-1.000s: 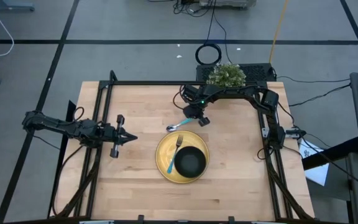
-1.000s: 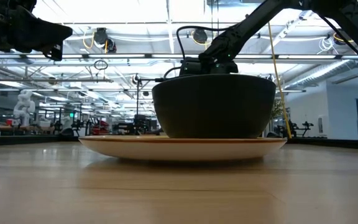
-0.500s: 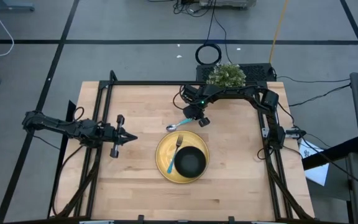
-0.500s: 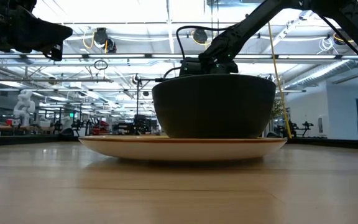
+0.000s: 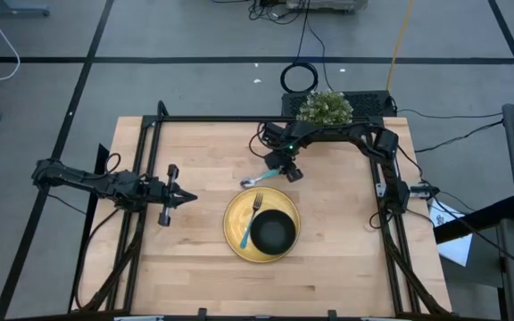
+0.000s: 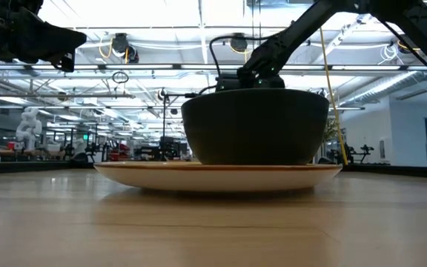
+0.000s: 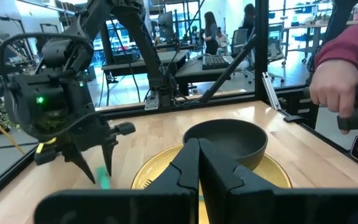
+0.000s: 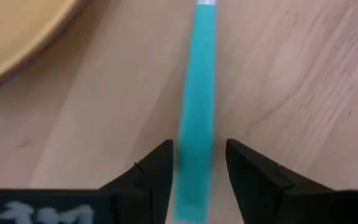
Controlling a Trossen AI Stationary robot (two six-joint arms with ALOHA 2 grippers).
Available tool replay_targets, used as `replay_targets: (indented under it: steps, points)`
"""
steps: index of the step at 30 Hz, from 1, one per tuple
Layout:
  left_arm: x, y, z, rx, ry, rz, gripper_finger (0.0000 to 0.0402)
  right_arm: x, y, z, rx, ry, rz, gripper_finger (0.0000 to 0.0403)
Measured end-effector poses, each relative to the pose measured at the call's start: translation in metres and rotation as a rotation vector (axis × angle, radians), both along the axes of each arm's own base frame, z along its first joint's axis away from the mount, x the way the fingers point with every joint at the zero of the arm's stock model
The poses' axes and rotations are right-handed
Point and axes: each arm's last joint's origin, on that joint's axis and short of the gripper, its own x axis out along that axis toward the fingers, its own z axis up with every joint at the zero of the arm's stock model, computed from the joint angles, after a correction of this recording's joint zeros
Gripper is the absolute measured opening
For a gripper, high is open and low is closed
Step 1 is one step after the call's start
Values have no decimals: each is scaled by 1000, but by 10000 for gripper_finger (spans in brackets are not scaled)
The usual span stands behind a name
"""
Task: Set table place
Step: Put the blue spoon into the black bowl
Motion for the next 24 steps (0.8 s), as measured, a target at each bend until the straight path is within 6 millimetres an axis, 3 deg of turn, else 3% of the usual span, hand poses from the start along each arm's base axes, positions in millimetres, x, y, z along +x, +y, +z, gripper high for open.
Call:
replay_targets:
  steps: [4, 11, 17, 24]
  points:
    - [0, 0, 0, 0, 2, 0, 8, 2, -2, -14, -1, 37, 0, 136]
    - [0, 0, 0, -1, 1, 0, 8, 3, -1, -12, -11, 30, -5, 131]
    - [0, 0, 0, -3, 1, 0, 8, 2, -1, -13, -12, 33, 0, 62]
    - [0, 0, 0, -15, 0, 0, 8, 4, 0, -13, -18, 25, 9, 60]
